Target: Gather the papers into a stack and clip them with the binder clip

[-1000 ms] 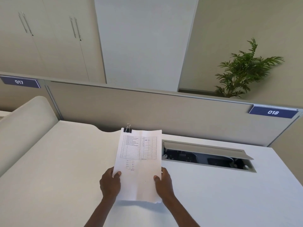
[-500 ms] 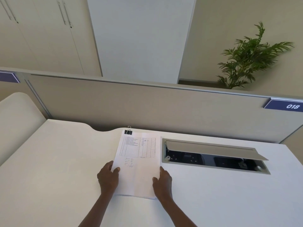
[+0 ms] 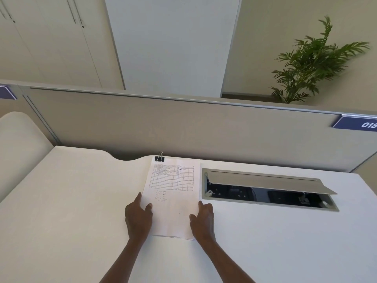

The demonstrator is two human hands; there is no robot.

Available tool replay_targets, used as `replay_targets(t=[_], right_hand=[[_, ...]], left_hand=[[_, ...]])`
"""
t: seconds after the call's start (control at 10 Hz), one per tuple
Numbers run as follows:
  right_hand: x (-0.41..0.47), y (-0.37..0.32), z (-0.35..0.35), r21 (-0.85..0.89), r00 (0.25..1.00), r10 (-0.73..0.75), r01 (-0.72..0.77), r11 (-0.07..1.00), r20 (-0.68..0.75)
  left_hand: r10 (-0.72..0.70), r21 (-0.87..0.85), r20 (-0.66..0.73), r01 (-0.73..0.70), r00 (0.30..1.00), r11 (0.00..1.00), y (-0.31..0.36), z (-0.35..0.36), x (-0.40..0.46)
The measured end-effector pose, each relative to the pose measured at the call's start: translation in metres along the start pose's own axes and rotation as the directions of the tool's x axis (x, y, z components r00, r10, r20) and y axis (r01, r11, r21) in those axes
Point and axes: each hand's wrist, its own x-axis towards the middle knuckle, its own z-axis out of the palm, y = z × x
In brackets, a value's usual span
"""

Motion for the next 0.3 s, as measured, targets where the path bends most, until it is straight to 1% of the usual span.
replay_targets(t=[0.1,0.2,0.3], right_hand=[[0.003,0.004,0.002,-0.077,1.0,-0.012,0.013,0.997,0.008],[0.0,0.003,-0.006,-0.083,0.999,-0.036,0.037,0.996,0.013],[-0.006,0.009,-0.012,-0.086,0.992,-0.097,0.09,0.992,-0.082]], left_hand=[[0.015,0.032,0.012,-0.016,1.0,0.999,-0.002,0.0,0.0],[0.061,0.023,0.014,-0.061,0.998,0.998,0.005,-0.005,-0.008],[0.184,0.01,-0.04,-0.183,0.982,0.983,0.01,-0.002,-0.018]])
